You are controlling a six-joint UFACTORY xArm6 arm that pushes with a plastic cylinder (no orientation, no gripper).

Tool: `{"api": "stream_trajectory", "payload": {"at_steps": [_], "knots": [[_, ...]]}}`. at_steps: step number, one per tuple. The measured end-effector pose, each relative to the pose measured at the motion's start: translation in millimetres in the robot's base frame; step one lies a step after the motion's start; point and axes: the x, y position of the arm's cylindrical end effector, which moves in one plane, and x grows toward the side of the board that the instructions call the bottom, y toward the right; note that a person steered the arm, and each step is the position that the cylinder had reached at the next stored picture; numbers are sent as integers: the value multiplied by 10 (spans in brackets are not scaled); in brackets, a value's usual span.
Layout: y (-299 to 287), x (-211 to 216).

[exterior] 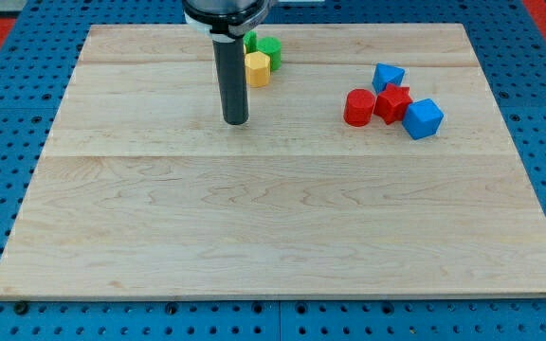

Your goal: Separate the yellow blocks and green blocks from each other

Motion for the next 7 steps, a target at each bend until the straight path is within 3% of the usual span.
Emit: {"api": "stream_trajectory", "payload": {"at_steps": [3,4,6,7], "knots": [[205,-56],[967,-605],[601,-1133],[562,-1137]]}}
